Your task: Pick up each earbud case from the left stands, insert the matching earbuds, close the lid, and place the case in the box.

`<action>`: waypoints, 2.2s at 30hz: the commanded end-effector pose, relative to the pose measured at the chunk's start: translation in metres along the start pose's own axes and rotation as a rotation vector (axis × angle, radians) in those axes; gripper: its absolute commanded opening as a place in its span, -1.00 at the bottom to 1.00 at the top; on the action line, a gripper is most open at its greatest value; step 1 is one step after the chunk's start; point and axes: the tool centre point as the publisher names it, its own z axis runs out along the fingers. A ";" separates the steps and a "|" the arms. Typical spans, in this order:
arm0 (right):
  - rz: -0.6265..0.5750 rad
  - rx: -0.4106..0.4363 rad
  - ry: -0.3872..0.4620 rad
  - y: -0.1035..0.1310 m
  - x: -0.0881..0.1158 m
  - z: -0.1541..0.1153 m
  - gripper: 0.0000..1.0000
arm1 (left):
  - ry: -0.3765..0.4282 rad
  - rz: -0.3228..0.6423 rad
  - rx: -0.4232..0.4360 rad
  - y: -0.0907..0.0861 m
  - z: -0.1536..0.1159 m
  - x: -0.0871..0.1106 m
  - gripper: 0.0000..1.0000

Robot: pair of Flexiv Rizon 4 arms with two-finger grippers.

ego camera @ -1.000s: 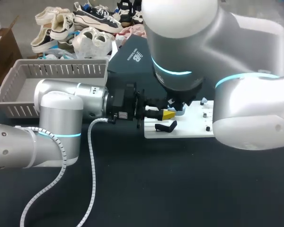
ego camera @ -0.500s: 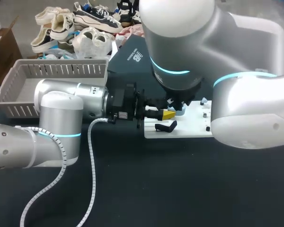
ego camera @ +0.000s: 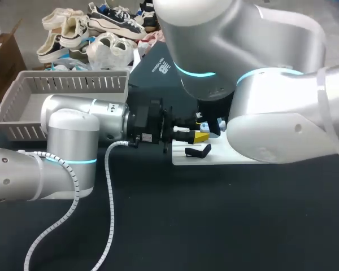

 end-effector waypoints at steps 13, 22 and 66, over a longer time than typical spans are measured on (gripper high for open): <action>0.020 -0.040 0.140 -0.003 -0.001 -0.002 -1.00 | -0.001 0.001 -0.002 0.000 0.000 0.001 -1.00; 0.020 -0.040 0.140 -0.003 -0.001 -0.002 -1.00 | -0.001 0.001 -0.002 0.000 0.000 0.001 -1.00; 0.467 -0.029 0.233 0.009 -0.033 0.000 -1.00 | -0.001 0.001 -0.002 0.000 0.000 0.001 -1.00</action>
